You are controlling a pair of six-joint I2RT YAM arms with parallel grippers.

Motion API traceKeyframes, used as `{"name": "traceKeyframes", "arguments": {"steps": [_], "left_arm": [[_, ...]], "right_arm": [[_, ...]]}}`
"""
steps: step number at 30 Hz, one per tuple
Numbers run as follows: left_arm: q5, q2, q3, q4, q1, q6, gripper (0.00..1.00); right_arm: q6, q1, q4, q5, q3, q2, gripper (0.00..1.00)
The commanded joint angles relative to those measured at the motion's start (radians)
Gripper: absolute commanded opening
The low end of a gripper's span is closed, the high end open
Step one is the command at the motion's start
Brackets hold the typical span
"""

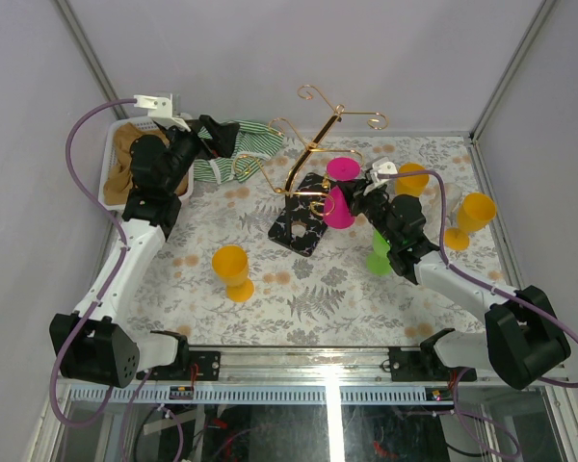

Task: Place the wine glass upside down on the wine glass rack
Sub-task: Turn the wine glass upside down at the wine rack.

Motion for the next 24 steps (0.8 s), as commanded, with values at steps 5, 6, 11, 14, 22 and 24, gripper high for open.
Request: {"name": "traceKeyframes", "arguments": {"steps": [5, 6, 11, 14, 22, 24], "left_arm": [[-0.016, -0.003, 0.029, 0.019, 0.001, 0.024, 1.00], [-0.015, -0.003, 0.030, 0.018, 0.001, 0.021, 1.00], [-0.021, -0.003, 0.031, 0.025, 0.001, 0.012, 1.00], [-0.020, -0.010, 0.023, 0.030, 0.001, 0.010, 1.00], [-0.028, -0.019, 0.007, 0.036, 0.001, 0.015, 1.00], [-0.029, -0.021, 0.004, 0.035, 0.002, 0.021, 1.00]], "right_arm": [[0.002, 0.013, 0.055, 0.031, 0.038, -0.006, 0.00], [0.001, 0.013, 0.058, 0.034, 0.036, -0.008, 0.00], [-0.004, 0.014, 0.059, 0.032, 0.043, -0.005, 0.00], [0.000, 0.016, 0.062, 0.026, 0.048, 0.004, 0.00], [0.002, 0.016, 0.073, 0.016, 0.062, 0.027, 0.00], [0.003, 0.018, 0.076, 0.013, 0.072, 0.036, 0.00]]}}
